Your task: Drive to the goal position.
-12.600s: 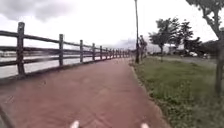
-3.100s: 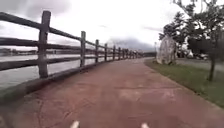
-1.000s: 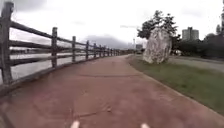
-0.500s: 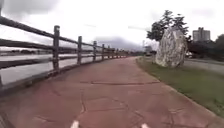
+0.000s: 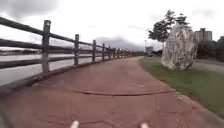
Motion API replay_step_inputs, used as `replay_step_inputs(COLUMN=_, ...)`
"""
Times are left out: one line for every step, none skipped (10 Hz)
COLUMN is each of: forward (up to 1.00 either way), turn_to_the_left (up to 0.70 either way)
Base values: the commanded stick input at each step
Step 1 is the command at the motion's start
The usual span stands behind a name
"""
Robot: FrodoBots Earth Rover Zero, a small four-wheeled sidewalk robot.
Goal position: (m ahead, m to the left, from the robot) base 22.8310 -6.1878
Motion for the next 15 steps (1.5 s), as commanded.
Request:
replay_step_inputs(forward=1.00, turn_to_the_left=-0.27)
replay_step_inputs(forward=1.00, turn_to_the_left=-0.20)
replay_step_inputs(forward=1.00, turn_to_the_left=-0.12)
replay_step_inputs(forward=1.00, turn_to_the_left=-0.03)
replay_step_inputs(forward=1.00, turn_to_the_left=0.00)
replay_step_inputs(forward=1.00, turn_to_the_left=0.00)
replay_step_inputs(forward=1.00, turn_to_the_left=0.00)
replay_step_inputs(forward=1.00, turn_to_the_left=0.00)
replay_step_inputs(forward=1.00, turn_to_the_left=0.00)
replay_step_inputs(forward=1.00, turn_to_the_left=0.00)
replay_step_inputs(forward=1.00, turn_to_the_left=0.00)
replay_step_inputs(forward=1.00, turn_to_the_left=0.00)
replay_step_inputs(forward=1.00, turn_to_the_left=0.00)
replay_step_inputs(forward=1.00, turn_to_the_left=0.00)
replay_step_inputs(forward=1.00, turn_to_the_left=0.00)
